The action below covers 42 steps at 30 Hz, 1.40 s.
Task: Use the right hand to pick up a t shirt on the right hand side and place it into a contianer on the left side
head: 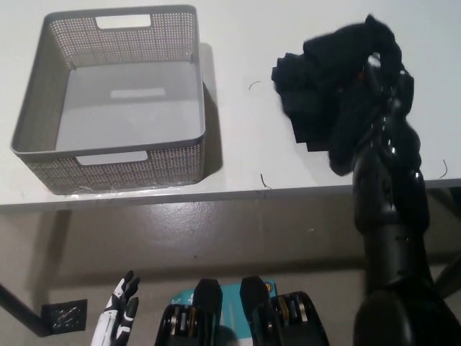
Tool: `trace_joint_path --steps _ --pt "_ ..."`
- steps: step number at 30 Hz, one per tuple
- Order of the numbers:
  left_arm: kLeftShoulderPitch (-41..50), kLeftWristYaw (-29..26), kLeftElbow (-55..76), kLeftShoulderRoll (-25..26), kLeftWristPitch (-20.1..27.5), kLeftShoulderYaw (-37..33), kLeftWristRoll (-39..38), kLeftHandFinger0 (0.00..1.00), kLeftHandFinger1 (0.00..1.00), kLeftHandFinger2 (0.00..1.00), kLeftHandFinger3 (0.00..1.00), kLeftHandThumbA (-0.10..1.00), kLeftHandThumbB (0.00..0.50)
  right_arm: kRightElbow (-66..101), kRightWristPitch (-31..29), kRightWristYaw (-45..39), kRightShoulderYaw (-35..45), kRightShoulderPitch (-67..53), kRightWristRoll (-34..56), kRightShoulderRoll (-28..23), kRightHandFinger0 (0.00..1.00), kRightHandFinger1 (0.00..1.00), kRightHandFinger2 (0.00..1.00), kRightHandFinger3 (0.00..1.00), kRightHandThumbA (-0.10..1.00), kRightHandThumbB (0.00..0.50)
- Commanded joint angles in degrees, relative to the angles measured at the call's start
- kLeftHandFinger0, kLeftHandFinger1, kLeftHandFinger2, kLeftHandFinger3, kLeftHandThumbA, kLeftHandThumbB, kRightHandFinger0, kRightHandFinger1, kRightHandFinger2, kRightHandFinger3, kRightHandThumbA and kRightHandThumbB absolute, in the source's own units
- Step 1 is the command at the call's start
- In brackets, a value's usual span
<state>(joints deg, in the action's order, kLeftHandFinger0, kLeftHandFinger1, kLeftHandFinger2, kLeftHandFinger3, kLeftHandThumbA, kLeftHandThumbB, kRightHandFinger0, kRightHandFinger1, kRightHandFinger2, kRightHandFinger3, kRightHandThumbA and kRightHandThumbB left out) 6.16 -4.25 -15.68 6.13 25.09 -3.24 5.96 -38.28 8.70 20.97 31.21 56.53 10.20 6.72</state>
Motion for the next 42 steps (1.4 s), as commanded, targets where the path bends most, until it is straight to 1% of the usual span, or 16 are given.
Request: trace_joint_path --steps 1,6,7,9,10,12,17,22,25,27,29,31,33,35,38,42 --pt "0.49 -0.97 0.42 -0.07 1.84 -0.95 2.31 1.0 1.0 0.98 1.0 1.0 0.308 7.65 8.16 1.21 3.09 15.49 14.51 2.57 0.0 0.0 0.35 0.46 -0.1 0.066" --pt "0.13 -0.03 0.21 -0.44 1.84 -1.22 2.19 1.0 1.0 0.99 1.0 1.0 0.333 7.12 8.99 0.97 1.94 16.87 13.98 3.16 0.0 0.0 0.39 0.5 -0.1 0.073" --pt "0.13 0.18 0.29 -0.35 1.84 -1.56 2.13 1.0 1.0 1.0 1.0 1.0 0.305 7.17 8.98 1.24 1.7 17.31 14.0 3.61 0.0 0.0 0.42 0.53 -0.1 0.07" --pt "0.04 0.31 0.54 -0.12 1.84 -2.41 2.89 1.0 1.0 1.0 1.0 1.0 0.315 7.25 9.17 1.19 0.52 17.86 13.46 4.07 0.0 0.0 0.44 0.56 -0.1 0.072" --pt "-0.25 -0.32 0.69 -0.17 1.84 -3.01 2.49 1.0 1.0 0.99 1.0 0.96 0.263 6.48 9.14 1.09 -0.41 18.71 13.0 4.56 0.0 0.0 0.46 0.56 -0.1 0.08" --pt "-0.5 -0.02 0.69 -0.59 1.84 -3.35 2.16 1.0 0.99 0.98 1.0 0.92 0.278 5.6 8.92 1.57 -0.79 19.57 13.0 4.84 0.0 0.01 0.48 0.57 -0.1 0.089" --pt "-1.11 0.03 0.75 -0.99 1.84 -4.1 2.72 1.0 0.95 0.96 1.0 0.91 0.271 3.44 7.12 1.83 -2.86 21.08 12.24 6.06 0.0 0.0 0.5 0.5 -0.1 0.09" --pt "-2.33 1.29 0.06 -0.86 1.83 -4.66 3.09 1.0 0.99 0.99 1.0 0.96 0.28 -0.35 5.51 1.14 -6.12 22.57 10.75 7.01 0.0 0.0 0.49 0.42 -0.1 0.089" --pt "-2.16 1.72 1.3 -1.09 0.6 -5.17 3.51 1.0 0.96 0.98 1.0 0.95 0.312 -5.21 3.14 -0.52 -12.47 22.72 5.65 6.89 0.0 0.03 0.52 0.41 -0.1 0.126" --pt "-2.27 1.23 1.28 -1.54 0.06 -5.47 4.3 0.91 0.89 0.96 1.0 0.96 0.341 -8.55 -0.47 -2.6 -19.02 22.21 0.43 6.23 0.0 0.06 0.52 0.43 -0.1 0.142" --pt "-2.54 1.16 1.12 -1.67 -0.08 -5.89 4.95 0.88 0.88 0.95 1.0 0.97 0.347 -10.18 -2.26 -2.58 -21.59 22.05 -0.45 5.86 0.0 0.05 0.5 0.44 -0.1 0.151" --pt "-2.76 1.24 0.78 -1.72 0.47 -6.42 5.35 0.99 0.93 0.95 1.0 0.94 0.311 -13.28 -3.53 -1.46 -23.2 22.66 -0.57 6.73 0.0 0.04 0.5 0.51 -0.1 0.164" --pt "-3.17 1.15 0.04 -2.04 1.34 -7.05 5.87 1.0 0.95 0.96 1.0 0.94 0.296 -14.54 -3.4 -0.5 -24.9 22.73 -1.47 6.64 0.0 0.03 0.53 0.51 -0.1 0.153" --pt "-3.47 1.39 -0.44 -2.21 1.69 -7.53 5.83 1.0 0.96 0.96 1.0 0.94 0.31 -18.35 -4.18 1.29 -28.84 23.55 -5.38 6.9 0.0 0.0 0.5 0.48 -0.1 0.183" --pt "-3.36 1.97 0.0 -2.52 1.4 -8.41 5.85 1.0 0.97 0.96 1.0 0.93 0.298 -20.4 -4.84 1.74 -29.99 23.62 -5.25 7.68 0.0 0.0 0.48 0.51 -0.1 0.159" --pt "-3.63 2.42 0.14 -2.74 0.85 -9.31 6.26 1.0 0.99 0.98 1.0 0.95 0.317 -24.89 -6.77 3.07 -33.96 24.6 -8.36 8.9 0.0 0.17 0.66 0.51 -0.1 0.165"
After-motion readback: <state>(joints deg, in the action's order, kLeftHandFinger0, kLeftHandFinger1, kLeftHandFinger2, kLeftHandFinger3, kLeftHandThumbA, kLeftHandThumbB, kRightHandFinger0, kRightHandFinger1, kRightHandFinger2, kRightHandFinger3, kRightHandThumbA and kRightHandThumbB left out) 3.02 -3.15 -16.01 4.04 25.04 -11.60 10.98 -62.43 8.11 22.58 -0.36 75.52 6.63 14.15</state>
